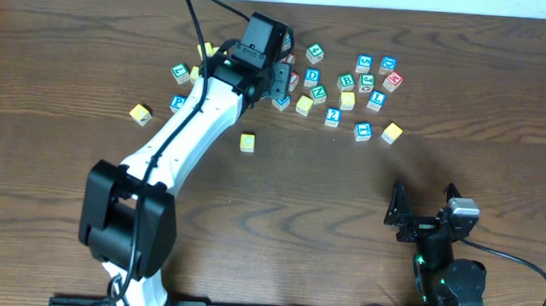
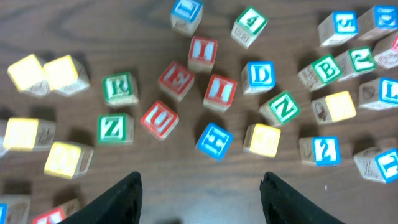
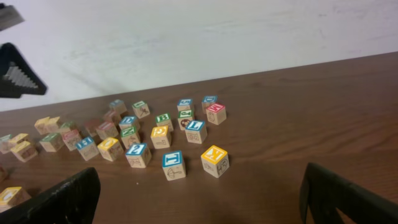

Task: Spell out CORL
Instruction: 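Move the left gripper back over the yellow O block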

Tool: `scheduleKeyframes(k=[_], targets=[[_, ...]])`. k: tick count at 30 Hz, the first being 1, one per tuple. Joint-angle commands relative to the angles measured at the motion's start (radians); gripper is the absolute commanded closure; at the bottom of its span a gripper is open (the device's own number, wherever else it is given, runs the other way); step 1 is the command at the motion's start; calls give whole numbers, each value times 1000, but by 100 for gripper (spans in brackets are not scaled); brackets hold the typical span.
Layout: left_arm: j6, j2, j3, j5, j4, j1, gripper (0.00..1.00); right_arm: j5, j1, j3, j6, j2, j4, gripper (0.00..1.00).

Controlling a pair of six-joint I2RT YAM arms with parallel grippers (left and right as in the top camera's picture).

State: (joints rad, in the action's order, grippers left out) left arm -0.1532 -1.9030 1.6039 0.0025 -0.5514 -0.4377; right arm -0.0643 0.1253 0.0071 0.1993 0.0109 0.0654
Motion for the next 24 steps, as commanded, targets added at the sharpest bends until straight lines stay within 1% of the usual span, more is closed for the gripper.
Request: scheduleKeyframes(k=[1, 4, 10, 15, 18, 19, 21, 24], targets=[[91, -104, 22, 21, 54, -24, 40, -5, -15, -2, -14, -5, 3, 1], [130, -155, 59, 20, 61, -43, 40, -5, -15, -2, -14, -5, 3, 1], [219, -331, 323, 7, -104, -66, 39, -5, -15, -2, -14, -5, 3, 1], [300, -394, 335, 13, -103, -88, 40, -5, -15, -2, -14, -5, 3, 1], [303, -416, 335, 13, -93, -101, 40, -5, -15, -2, -14, -5, 3, 1], [302, -422, 335, 13, -91, -101, 43, -5, -15, -2, -14, -5, 3, 1], [302, -427, 335, 13, -90, -101, 44, -5, -15, -2, -14, -5, 3, 1], [301, -428, 335, 13, -84, -103, 44, -4, -15, -2, -14, -5, 3, 1]])
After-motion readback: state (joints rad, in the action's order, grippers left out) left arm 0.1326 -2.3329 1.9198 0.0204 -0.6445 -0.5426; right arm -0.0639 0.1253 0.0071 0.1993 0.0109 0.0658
